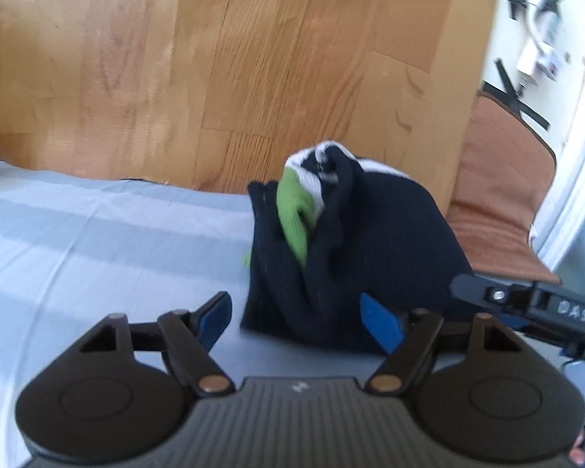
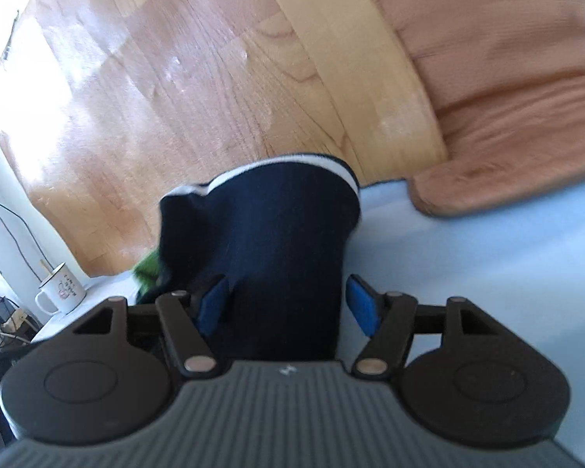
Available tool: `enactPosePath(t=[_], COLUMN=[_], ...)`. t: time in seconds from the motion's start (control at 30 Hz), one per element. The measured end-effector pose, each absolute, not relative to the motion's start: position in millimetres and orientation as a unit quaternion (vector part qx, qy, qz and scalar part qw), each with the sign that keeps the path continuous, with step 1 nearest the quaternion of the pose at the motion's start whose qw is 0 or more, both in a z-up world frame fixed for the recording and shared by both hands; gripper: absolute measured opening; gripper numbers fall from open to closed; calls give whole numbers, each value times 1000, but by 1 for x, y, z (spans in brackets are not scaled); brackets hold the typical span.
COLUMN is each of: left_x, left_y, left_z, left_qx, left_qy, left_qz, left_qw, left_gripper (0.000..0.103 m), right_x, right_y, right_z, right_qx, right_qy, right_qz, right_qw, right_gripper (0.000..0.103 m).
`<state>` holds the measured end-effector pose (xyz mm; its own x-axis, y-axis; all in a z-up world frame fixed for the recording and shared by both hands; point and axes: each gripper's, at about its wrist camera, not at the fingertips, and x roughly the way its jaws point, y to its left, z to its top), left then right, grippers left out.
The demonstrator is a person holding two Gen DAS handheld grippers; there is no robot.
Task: Fold small clothes
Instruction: 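Set the folded sweater bundle on the bed and open both tools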
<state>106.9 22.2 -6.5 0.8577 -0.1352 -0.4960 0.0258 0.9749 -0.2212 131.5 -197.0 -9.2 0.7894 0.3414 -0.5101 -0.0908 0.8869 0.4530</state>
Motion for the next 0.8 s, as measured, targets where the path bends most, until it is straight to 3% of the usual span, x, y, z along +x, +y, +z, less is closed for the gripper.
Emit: enactPosePath(t=[0.4, 0.67, 0.8], left_x=[26, 12, 11], left_y=[2, 2, 1], left_z=[-19, -20, -21], left_qx=[-57, -44, -39], left_qy=[278, 269, 269], left_qz=[9, 36, 45], left_qw=[959, 962, 961], left_gripper=[76, 76, 82], right_x=[24, 14, 14], right_y=[-179, -177, -178], right_z=[-5, -5, -6], right_qx=[188, 185, 189], right_qy=[287, 278, 280], right_qz=[69, 62, 66], right_qw=[937, 941, 939], right_gripper=[74, 74, 74])
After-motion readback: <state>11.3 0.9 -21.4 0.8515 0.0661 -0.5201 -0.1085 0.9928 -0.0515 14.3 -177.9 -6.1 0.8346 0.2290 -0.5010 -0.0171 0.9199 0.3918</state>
